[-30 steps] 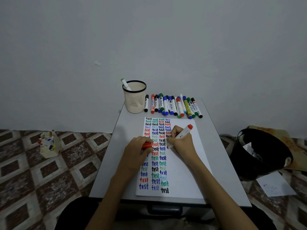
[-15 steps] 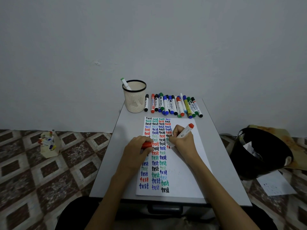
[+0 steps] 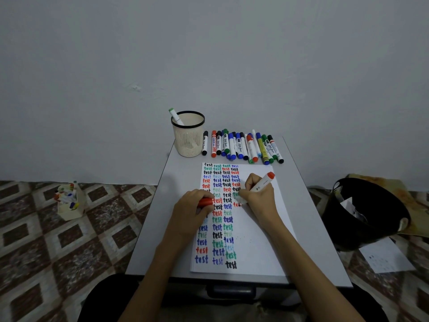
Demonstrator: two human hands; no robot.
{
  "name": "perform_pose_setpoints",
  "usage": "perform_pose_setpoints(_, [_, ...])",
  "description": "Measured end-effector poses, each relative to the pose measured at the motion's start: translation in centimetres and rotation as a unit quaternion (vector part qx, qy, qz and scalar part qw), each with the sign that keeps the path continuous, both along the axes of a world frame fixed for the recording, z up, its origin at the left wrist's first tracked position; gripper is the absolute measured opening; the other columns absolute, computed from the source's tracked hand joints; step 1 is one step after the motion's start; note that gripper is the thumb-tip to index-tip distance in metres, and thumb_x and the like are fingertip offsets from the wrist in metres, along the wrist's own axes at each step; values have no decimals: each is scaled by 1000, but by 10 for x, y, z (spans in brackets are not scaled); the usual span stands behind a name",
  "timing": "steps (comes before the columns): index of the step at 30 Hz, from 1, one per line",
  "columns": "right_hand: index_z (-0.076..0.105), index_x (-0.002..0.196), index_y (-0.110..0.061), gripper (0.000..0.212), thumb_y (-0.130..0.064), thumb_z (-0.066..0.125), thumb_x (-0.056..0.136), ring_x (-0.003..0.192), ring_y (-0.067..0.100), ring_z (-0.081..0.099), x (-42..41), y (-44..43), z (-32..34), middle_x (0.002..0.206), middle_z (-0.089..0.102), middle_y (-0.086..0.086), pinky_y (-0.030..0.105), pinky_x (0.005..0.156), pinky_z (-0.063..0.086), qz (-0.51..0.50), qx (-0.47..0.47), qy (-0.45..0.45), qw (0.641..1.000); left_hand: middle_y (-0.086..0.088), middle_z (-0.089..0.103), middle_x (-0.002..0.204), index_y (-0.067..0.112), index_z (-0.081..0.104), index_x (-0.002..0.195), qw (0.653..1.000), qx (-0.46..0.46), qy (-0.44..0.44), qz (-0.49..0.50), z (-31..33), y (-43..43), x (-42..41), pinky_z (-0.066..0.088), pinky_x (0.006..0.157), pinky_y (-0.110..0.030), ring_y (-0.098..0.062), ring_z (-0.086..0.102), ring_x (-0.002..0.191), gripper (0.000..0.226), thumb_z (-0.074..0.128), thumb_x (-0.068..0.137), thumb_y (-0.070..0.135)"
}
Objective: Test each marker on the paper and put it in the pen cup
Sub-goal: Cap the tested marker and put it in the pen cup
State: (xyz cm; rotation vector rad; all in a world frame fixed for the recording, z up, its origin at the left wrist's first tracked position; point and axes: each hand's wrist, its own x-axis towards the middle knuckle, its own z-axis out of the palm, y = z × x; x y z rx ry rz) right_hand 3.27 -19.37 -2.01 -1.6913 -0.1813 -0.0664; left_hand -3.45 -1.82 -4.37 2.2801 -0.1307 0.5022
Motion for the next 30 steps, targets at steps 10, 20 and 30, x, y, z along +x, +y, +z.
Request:
perform_pose_setpoints(10, [37,62,-9,36,18,54,79,47,0,47,1,1,-2,57,41,3,13,44,38,-21,26,-2,999,2,63,99,14,62,103,1000,8,-2,1,-2,1,2,43,78,-16,-11,57,91,21,66,84,21])
perform_pose_setpoints(20, [40,66,-7,33,16,59,80,43,3,43,-1,-6,2,58,41,6,17,44,42,5,126,18,992,2,62,106,14,62,109,999,-6,-28,-15,-3,2,2,53,84,-28,-10,60,96,20,55,91,11])
perform_pose_setpoints(30, [67,93,1,17,5,55,82,82,35,69,-1,-12,5,96,66,30,33,61,60,213,315,120,917,6,70,97,21,65,100,959,-281,-9,-19,15,5,-10,54,73,-19,-10,67,90,27,71,78,7])
